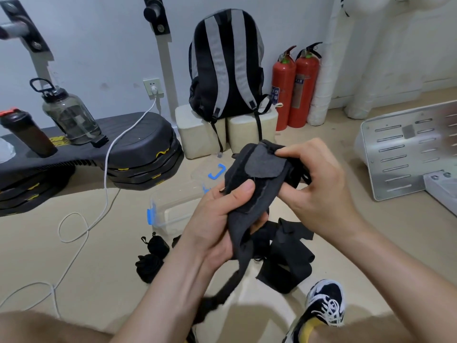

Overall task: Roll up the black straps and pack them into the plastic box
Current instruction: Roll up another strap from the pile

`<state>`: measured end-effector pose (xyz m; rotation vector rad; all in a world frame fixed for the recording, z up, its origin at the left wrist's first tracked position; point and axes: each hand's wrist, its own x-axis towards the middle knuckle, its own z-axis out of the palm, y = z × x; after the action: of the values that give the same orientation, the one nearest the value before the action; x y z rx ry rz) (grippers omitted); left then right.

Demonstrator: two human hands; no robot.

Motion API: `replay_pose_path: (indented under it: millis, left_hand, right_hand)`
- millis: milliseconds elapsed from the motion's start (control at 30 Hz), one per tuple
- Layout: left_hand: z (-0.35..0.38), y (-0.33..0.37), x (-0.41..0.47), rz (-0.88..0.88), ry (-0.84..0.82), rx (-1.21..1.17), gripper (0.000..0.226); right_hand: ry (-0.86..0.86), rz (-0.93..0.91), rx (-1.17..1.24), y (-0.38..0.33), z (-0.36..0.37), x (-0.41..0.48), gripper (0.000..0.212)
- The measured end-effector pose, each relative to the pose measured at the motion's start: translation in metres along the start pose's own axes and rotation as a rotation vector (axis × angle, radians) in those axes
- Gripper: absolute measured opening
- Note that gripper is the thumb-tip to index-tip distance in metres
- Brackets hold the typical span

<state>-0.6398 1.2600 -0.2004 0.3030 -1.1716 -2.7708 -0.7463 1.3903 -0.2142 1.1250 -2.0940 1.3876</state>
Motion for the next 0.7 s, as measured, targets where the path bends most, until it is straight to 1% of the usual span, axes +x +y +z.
replay_pose_path:
  millis: [100, 200, 300, 467, 533, 600, 700]
  left_hand:
    - [0.001, -0.004, -0.003, -0.027, 0.022, 0.04, 0.007]
    - [0.0, -0.008, -0.003, 0.014, 0.044, 0.12, 0.012]
    - [0.001, -0.009, -0.001, 0.079, 0.116, 0.214, 0.019]
    - [-0.002, -0.008, 0.007, 0.096, 0.224, 0.296, 0.021]
    - [-0.001, -0.007, 0.009, 0.097, 0.222, 0.31, 0.026]
    - [0.0, -0.005, 0.01, 0.111, 0.19, 0.299, 0.03]
    - [0.001, -0.003, 0.012, 0.138, 0.171, 0.291, 0.033]
  right_hand:
    - [0.028, 0.05, 0.072, -0.009, 0.0, 0.002, 0.026]
    - [0.009, 0.209, 0.184, -0.016, 0.002, 0.001, 0.031]
    - [-0.011, 0.382, 0.33, -0.021, 0.001, 0.003, 0.031]
    - [-0.013, 0.537, 0.492, -0.03, -0.003, 0.005, 0.033]
    - [-0.016, 0.597, 0.561, -0.03, -0.004, 0.004, 0.033]
    - [-0.03, 0.662, 0.704, -0.032, -0.005, 0.005, 0.031]
    - [-0.105, 0.747, 0.823, -0.034, -0.011, 0.009, 0.029]
